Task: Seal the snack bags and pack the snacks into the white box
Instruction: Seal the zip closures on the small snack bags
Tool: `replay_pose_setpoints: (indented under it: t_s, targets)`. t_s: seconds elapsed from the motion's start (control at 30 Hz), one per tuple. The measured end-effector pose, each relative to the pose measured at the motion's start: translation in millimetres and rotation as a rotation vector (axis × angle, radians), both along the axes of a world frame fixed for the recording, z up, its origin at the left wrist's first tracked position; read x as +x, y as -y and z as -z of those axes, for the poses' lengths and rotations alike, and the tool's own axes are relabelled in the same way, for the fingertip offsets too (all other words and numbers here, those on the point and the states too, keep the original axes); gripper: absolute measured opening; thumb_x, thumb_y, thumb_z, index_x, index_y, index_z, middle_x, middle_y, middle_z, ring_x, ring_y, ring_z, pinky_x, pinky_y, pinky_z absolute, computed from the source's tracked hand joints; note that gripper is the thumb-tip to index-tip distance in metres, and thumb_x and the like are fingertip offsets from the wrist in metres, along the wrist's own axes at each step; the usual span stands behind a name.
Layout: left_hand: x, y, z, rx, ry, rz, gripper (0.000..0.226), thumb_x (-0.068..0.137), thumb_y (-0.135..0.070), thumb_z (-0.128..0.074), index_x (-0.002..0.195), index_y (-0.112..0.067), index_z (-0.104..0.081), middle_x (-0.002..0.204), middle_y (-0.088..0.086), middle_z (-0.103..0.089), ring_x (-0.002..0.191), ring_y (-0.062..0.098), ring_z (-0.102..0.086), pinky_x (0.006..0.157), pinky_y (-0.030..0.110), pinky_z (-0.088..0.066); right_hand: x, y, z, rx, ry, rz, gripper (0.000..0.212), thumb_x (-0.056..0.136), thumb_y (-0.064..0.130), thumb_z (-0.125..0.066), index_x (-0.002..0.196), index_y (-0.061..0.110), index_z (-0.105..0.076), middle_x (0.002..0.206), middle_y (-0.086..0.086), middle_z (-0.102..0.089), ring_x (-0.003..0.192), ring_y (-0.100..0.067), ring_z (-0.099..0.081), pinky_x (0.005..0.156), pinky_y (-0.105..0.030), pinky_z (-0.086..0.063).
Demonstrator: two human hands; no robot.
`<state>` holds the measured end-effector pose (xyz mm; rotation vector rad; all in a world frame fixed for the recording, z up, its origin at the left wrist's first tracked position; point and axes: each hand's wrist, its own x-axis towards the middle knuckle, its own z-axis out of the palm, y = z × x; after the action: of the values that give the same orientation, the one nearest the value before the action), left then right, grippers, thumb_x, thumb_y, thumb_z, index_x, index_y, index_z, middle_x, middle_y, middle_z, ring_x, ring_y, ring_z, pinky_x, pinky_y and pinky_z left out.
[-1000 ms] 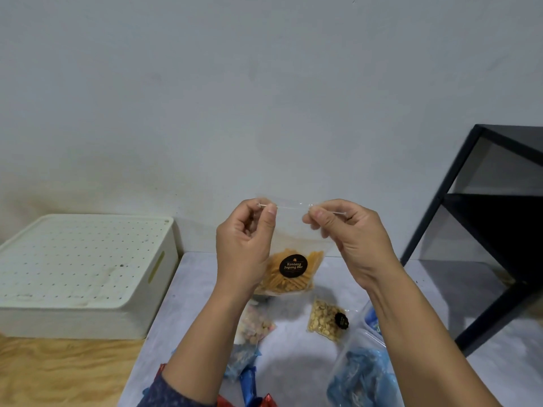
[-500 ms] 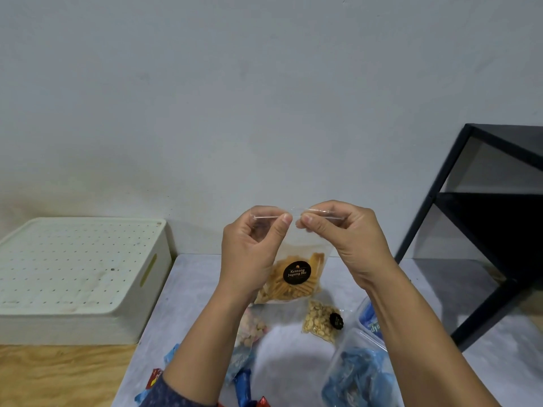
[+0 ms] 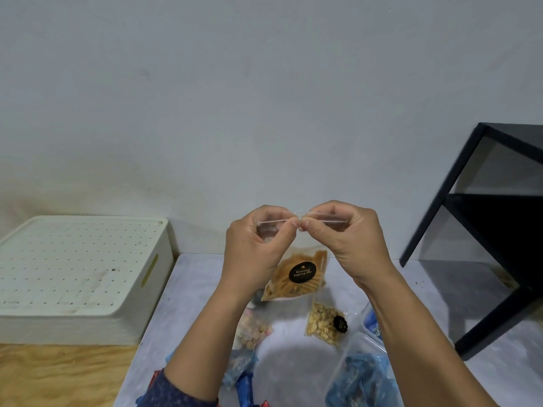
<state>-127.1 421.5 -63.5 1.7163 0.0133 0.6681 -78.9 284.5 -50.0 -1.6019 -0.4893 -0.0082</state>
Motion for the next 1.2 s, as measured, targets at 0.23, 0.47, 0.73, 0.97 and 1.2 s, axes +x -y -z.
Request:
replay_pose_setpoints:
  t_s: [0.23, 0.47, 0.73, 0.97, 1.2]
  targets:
    - [1.9, 3.0, -5.4, -0.277, -0.057, 0.014, 0.019, 0.066, -0.048, -0.066, 0.070, -0.029, -0.066, 0.070, -0.017, -0.067, 0.070, -0.001, -0.062, 0.066, 0.008, -0.047, 0.3, -6.8, 6.9, -0.073, 0.253, 0.081, 0.007, 0.079, 0.016, -0.073, 0.076, 0.021, -0.070, 0.078, 0.007, -0.071, 0.078, -0.010, -0.066, 0.076, -0.034, -0.053]
    - [-1.0, 0.7, -6.4, -0.277, -0.041, 0.106, 0.005, 0.081, -0.023, -0.068, 0.076, -0.023, -0.067, 0.070, -0.016, -0.068, 0.069, -0.004, -0.060, 0.068, 0.011, -0.048, 0.3, -8.2, 5.5, 0.001, 0.200, 0.026, 0.002, 0.078, 0.020, -0.070, 0.079, 0.021, -0.070, 0.077, 0.013, -0.071, 0.080, -0.004, -0.067, 0.076, -0.017, -0.051]
    - [-2.4, -3.6, -5.0, -0.281, -0.050, 0.061, 0.022, 0.086, -0.008, -0.062, 0.074, -0.025, -0.069, 0.069, -0.013, -0.067, 0.070, -0.001, -0.060, 0.068, 0.011, -0.048, -5.9, -13.8, 6.1, 0.085, 0.162, -0.028, 0.022, 0.085, 0.014, -0.064, 0.101, 0.029, -0.061, 0.088, 0.001, -0.069, 0.083, -0.008, -0.066, 0.077, -0.016, -0.051]
    - [-3.2, -14.6, -3.9, -0.382, -0.071, 0.036, 0.030, 0.085, -0.004, -0.056, 0.070, -0.025, -0.071, 0.068, -0.011, -0.065, 0.068, 0.004, -0.058, 0.074, 0.018, -0.049, -12.6, -18.0, 4.5, -0.105, 0.310, -0.025, 0.027, 0.089, -0.002, -0.055, 0.098, 0.019, -0.069, 0.086, 0.004, -0.069, 0.071, -0.009, -0.066, 0.071, -0.013, -0.049]
    - [-9.9, -33.5, -0.3, -0.311, -0.040, 0.081, 0.020, 0.085, -0.007, -0.062, 0.082, -0.025, -0.070, 0.077, -0.009, -0.068, 0.071, 0.000, -0.062, 0.070, 0.010, -0.048, -24.3, -32.1, 6.2, -0.122, 0.278, 0.022, 0.032, 0.090, 0.000, -0.054, 0.103, 0.026, -0.065, 0.088, 0.006, -0.069, 0.074, -0.010, -0.066, 0.071, -0.013, -0.048]
